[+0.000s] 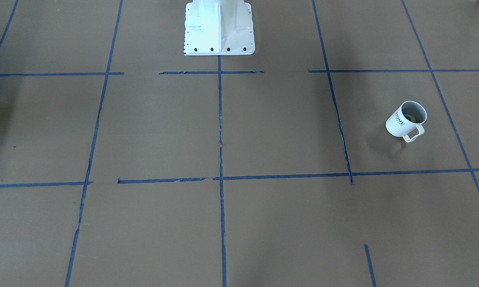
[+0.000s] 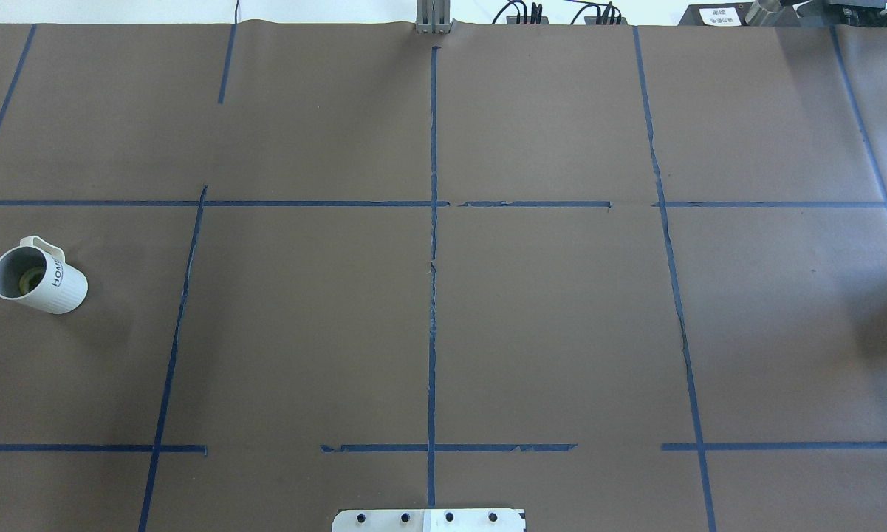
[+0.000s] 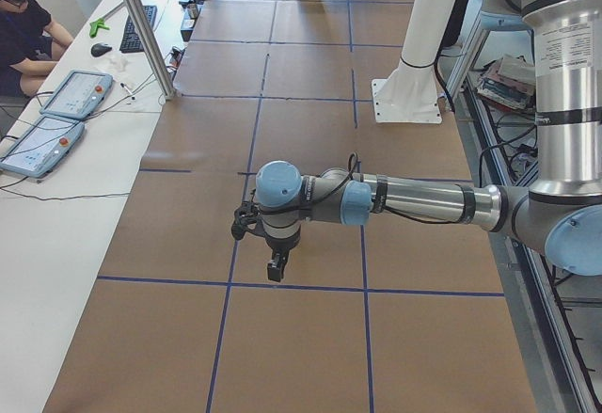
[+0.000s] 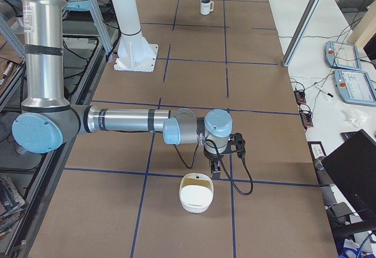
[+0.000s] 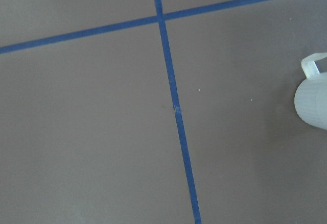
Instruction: Left arm hands cup to right arm to dump lemon
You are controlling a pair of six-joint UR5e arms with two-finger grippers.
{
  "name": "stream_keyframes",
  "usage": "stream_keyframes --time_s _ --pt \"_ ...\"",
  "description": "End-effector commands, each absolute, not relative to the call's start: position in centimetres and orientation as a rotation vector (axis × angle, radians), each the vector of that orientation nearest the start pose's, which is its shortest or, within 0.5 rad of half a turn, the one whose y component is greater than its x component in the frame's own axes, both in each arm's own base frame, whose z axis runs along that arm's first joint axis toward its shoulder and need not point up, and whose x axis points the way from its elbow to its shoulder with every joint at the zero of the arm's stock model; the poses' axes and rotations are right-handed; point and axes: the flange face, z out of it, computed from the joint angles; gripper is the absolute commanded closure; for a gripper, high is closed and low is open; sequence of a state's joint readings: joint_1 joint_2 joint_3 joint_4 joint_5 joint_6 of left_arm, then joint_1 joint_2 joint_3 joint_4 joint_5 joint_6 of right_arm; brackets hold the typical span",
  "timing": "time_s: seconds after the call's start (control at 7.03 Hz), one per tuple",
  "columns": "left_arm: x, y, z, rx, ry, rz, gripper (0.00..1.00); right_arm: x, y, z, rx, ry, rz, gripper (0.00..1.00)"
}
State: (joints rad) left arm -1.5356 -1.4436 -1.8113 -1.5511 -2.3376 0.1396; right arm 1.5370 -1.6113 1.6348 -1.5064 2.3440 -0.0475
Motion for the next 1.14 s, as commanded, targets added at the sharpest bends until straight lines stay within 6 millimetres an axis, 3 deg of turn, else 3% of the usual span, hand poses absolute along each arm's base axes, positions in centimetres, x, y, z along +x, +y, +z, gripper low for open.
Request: stream_keyframes --time_s 0.0,0.14,0.71,1.0 --pt "-4.7 -45.6 58.4 0.173 0.761 0.224 0.00 4.7 -48.3 64.0 0.090 -0.772 -0.112 0.00" --pt "-4.5 -45.9 57.7 0.196 0.765 0.192 0.00 4.7 -48.3 64.0 0.090 -0.772 -0.112 0.00" --pt "7.6 -46.6 58.6 0.155 0.860 -0.011 0.00 4.7 -48.3 64.0 0.090 -0.774 -0.112 0.00" --pt "11.2 -45.3 58.7 0.135 0.881 -0.109 0.00 4.7 -48.3 64.0 0.090 -0.772 -0.112 0.00"
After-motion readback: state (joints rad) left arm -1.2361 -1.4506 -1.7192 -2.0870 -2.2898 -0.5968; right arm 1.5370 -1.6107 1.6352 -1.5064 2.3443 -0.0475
